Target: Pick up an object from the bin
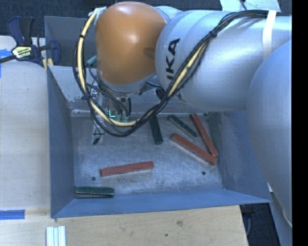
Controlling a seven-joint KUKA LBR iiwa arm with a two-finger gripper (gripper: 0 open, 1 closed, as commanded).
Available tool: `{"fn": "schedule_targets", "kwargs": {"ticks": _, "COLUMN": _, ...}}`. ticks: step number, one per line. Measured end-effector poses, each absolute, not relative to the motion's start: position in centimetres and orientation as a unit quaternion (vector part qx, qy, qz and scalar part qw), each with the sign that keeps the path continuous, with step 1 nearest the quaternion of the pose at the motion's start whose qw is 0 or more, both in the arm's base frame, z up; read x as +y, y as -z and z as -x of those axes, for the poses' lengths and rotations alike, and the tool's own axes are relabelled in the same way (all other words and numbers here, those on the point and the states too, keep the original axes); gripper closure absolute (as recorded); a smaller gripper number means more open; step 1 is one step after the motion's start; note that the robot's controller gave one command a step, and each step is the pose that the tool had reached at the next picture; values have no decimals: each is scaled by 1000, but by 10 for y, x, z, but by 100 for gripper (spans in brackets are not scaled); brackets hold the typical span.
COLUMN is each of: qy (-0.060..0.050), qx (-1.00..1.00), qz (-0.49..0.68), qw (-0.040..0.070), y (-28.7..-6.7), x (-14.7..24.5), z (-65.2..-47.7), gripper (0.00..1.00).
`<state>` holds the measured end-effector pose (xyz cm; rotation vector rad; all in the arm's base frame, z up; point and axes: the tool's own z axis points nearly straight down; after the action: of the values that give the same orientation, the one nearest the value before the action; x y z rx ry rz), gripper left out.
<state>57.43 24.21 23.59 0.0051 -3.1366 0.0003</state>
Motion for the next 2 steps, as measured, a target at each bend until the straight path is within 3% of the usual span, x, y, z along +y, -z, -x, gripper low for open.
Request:
{"fn": "schedule_targets", "kwargs": {"ticks": 1, "qy": -1, "qx": -989, "qz": -146, "qw": 3, "y": -91, "x": 224, "z": -624, "gripper": 0}}
{"fn": "schedule_targets", "kwargs": {"ticks": 2, "qy": 0, "qx": -989, "qz": -145, "qw": 0, "y": -95, "x": 225, "z": -626, "gripper": 100}}
